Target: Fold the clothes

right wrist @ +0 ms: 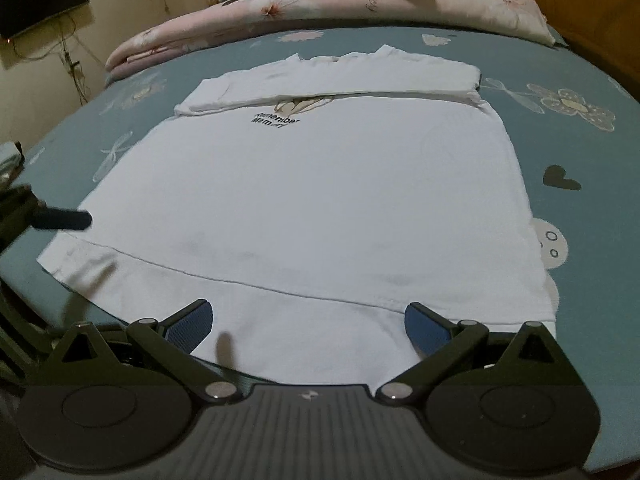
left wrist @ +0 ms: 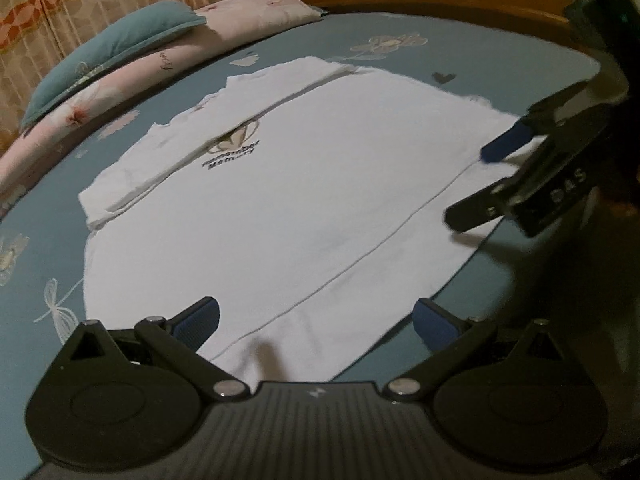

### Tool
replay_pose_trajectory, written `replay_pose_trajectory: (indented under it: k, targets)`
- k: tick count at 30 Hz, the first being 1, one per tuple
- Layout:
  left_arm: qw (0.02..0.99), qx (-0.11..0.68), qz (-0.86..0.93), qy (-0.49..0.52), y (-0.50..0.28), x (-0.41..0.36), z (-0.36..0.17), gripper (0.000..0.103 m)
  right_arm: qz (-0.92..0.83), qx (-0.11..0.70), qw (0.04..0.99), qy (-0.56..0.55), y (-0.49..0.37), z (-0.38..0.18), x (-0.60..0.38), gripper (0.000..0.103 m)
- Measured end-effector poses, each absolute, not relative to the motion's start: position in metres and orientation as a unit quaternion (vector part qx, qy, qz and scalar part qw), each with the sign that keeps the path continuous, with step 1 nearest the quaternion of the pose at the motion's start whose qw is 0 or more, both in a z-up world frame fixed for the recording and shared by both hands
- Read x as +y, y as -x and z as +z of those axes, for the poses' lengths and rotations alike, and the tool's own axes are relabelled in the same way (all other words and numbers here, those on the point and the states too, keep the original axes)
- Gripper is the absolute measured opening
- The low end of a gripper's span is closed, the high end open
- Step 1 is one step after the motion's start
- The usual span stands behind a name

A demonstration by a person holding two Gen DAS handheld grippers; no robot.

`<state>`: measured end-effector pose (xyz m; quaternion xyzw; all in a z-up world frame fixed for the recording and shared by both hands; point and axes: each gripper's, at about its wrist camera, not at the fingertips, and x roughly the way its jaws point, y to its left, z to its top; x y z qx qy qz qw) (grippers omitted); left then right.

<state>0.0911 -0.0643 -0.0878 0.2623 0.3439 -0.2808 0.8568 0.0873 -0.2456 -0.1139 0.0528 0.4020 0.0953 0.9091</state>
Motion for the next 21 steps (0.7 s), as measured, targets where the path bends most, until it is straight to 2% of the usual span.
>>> replay_pose_trajectory:
  k: [4, 8, 15, 21]
  targets:
    - [0.852, 0.349, -0.277, -0.275, -0.098, -0.059, -0.099, 0.103, 0.100, 0.395, 0.913, -0.038, -0.083, -0.117, -0.245, 0.103]
    - [0.847, 0.350, -0.286, -0.279, -0.100, -0.054, -0.098, 0.103, 0.104, 0.391, 0.914, 0.040, -0.077, -0.122, -0.230, 0.103]
    - [0.799, 0.242, -0.295, -0.465, -0.069, -0.068, -0.103, 0.102, 0.092, 0.399, 0.912, -0.040, -0.081, -0.109, -0.247, 0.103]
    - [0.715, 0.149, -0.310, -0.608, -0.049, -0.084, -0.116, 0.102, 0.095, 0.380, 0.918, -0.057, -0.079, -0.093, -0.256, 0.103]
